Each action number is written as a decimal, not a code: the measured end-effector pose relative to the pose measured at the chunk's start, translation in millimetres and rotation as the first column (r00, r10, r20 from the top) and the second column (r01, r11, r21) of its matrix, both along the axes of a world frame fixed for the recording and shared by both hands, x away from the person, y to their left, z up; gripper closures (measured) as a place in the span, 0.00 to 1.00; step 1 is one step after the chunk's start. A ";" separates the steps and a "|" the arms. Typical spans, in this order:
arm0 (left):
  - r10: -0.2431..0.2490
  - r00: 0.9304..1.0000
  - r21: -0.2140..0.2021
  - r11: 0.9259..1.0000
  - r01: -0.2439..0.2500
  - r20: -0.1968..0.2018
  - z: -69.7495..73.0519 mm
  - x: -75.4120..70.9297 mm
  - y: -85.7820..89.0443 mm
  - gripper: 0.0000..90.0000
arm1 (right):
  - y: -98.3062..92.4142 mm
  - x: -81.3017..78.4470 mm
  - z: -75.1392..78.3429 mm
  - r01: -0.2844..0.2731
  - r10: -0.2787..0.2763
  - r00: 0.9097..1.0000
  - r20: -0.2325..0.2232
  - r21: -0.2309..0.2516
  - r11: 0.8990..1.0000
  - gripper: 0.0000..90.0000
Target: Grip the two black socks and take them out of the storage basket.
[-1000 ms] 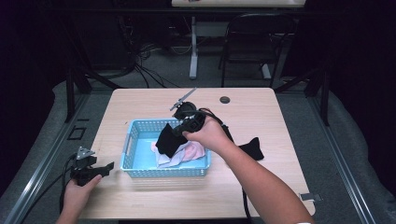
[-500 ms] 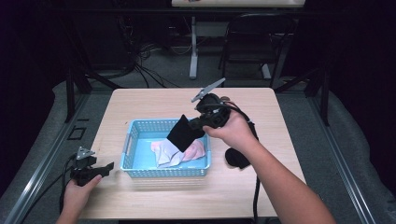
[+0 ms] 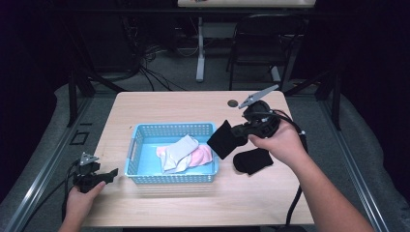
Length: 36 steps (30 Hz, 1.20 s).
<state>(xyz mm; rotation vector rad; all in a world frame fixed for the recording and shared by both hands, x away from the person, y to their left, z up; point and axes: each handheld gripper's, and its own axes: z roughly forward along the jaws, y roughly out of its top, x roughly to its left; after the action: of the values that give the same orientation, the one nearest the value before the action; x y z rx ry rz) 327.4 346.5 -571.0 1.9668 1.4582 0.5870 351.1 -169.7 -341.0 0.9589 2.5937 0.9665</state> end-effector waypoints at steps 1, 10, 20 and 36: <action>0.001 1.000 0.001 1.000 -0.001 0.000 -0.1 -0.1 0.0 0.25 | -5.4 -1.4 -1.5 0.008 -0.008 1.000 -0.005 0.001 1.000 0.97; 0.007 1.000 -0.001 1.000 -0.007 -0.002 -0.7 -0.2 -0.2 0.25 | -26.3 -2.9 -21.7 0.049 -0.048 0.998 -0.041 0.012 0.999 0.97; 0.008 1.000 0.001 1.000 -0.008 -0.002 -0.7 -0.4 0.5 0.25 | -40.6 12.1 -68.5 0.090 -0.090 0.989 -0.119 -0.008 0.996 0.97; 0.008 1.000 0.010 1.000 -0.008 -0.021 -3.3 2.7 -1.6 0.25 | -94.6 46.7 -131.3 0.293 -0.301 0.928 -0.220 -0.065 0.954 0.97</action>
<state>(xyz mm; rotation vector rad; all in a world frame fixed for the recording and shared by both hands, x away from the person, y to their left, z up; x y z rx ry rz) 330.0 344.9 -574.4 1.9815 1.4797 0.5800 397.7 -264.3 -472.3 1.4813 2.5228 0.7733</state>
